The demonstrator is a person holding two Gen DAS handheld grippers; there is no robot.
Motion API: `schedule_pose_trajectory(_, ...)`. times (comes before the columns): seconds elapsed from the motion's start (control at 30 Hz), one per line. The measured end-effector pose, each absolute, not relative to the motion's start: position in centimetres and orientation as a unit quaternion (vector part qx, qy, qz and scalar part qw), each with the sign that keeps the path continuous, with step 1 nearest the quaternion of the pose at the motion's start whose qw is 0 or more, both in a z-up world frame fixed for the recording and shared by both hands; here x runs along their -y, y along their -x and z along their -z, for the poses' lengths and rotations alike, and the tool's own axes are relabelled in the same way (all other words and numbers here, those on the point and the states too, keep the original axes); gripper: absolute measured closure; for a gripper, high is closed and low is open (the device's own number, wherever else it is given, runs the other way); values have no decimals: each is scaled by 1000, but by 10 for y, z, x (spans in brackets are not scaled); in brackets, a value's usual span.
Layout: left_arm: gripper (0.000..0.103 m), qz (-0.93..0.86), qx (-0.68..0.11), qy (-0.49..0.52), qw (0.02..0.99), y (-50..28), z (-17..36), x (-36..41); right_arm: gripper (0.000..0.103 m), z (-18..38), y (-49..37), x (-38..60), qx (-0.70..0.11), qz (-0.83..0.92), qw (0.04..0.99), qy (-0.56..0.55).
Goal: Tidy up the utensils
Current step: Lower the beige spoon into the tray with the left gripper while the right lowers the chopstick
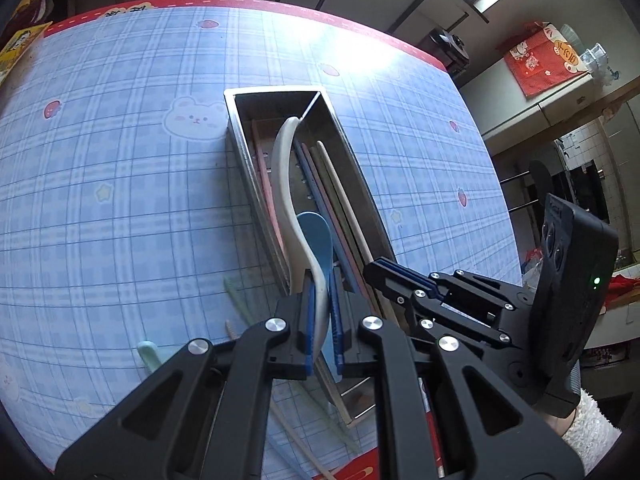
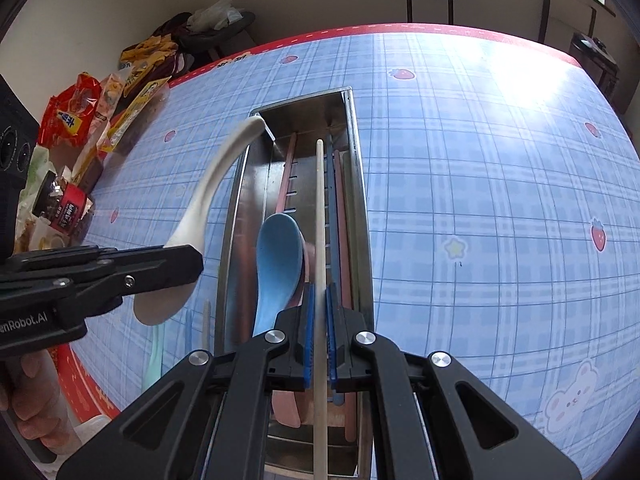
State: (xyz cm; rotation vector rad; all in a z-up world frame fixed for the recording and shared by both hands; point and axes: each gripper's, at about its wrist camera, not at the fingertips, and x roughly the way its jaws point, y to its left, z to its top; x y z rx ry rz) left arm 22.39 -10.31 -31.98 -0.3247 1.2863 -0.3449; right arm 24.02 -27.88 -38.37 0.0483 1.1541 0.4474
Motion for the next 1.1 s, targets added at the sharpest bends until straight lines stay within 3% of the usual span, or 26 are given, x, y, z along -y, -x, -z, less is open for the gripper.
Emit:
schedule_pose_trajectory(0.8, 91, 188, -615, 154, 750, -264, 352, 158, 96, 361, -224, 341, -512, -164, 833, -128)
schedule_pose_trajectory(0.93, 83, 205, -592, 176, 759, -270, 341, 156, 96, 360, -216, 350, -511, -155, 834, -137)
schedule_pose_trajectory(1.0, 71, 217, -574, 198, 764, -270, 329, 149, 96, 358, -212, 350, -510, -154, 835, -137)
schedule_pose_trajectory(1.1, 68, 209, -555, 195, 781, -266, 313, 138, 95, 356, -205, 348, -509, -155, 835, -137)
